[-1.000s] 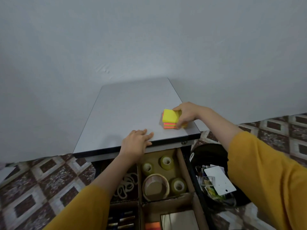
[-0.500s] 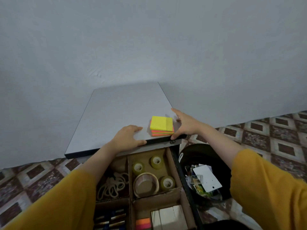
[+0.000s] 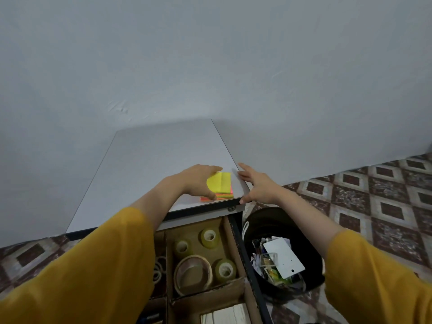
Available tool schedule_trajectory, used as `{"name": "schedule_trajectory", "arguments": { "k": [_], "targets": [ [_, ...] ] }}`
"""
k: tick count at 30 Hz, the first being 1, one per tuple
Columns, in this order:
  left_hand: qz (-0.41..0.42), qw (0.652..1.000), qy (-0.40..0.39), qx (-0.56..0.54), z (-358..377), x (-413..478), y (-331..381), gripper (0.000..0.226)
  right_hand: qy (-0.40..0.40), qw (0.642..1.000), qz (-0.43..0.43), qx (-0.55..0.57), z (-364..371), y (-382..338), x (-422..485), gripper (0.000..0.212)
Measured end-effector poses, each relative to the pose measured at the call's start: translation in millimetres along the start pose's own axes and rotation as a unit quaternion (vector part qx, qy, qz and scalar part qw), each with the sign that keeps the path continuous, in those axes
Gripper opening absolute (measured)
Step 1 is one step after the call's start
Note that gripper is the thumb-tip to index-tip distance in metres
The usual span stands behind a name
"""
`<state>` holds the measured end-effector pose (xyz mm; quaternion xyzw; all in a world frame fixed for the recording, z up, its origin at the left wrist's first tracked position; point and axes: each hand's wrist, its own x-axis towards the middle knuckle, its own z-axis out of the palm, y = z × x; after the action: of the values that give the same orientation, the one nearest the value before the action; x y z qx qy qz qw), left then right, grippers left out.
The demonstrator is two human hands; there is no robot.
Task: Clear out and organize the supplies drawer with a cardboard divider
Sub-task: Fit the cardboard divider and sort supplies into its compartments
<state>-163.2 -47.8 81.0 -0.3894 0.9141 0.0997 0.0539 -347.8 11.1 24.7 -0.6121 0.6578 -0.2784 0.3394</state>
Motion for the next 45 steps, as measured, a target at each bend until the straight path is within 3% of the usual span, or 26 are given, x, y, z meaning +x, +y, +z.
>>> {"name": "schedule_trajectory", "arguments": {
  "k": [8,16,22,26,30,34,40,45],
  "targets": [
    [-0.009,0.999,0.014,-0.047,-0.6,11.8,-10.4,0.098,0.0,1.0,-0.002,0.004,-0.4,1.1,-0.1,0.11],
    [-0.014,0.981,0.143,-0.128,-7.6,1.1,-16.8,0.094,-0.035,0.999,0.001,-0.017,-4.7,-10.4,-3.2,0.116],
    [-0.041,0.96,0.206,-0.186,-18.6,-42.6,-32.7,0.088,-0.03,0.992,-0.034,-0.119,-7.4,-38.9,6.4,0.1],
    [-0.071,0.96,0.179,-0.203,-9.3,-81.0,-39.1,0.09,-0.043,0.984,-0.026,-0.169,-6.1,-50.0,16.8,0.093],
    [-0.082,0.963,0.163,-0.201,10.7,-103.6,-47.8,0.114,-0.045,0.973,-0.017,-0.226,-2.2,-56.8,24.6,0.084],
    [-0.077,0.963,0.155,-0.206,26.5,-114.2,-53.0,0.112,-0.036,0.965,-0.025,-0.259,2.3,-61.7,27.0,0.072],
    [-0.067,0.957,0.139,-0.246,41.7,-127.1,-46.9,0.111,0.067,0.973,-0.048,-0.217,2.2,-59.9,19.8,0.06],
    [-0.056,0.94,0.127,-0.313,53.9,-143.1,-35.5,0.101,0.108,0.988,-0.023,-0.108,-0.8,-56.0,2.6,0.061]
  ]
}}
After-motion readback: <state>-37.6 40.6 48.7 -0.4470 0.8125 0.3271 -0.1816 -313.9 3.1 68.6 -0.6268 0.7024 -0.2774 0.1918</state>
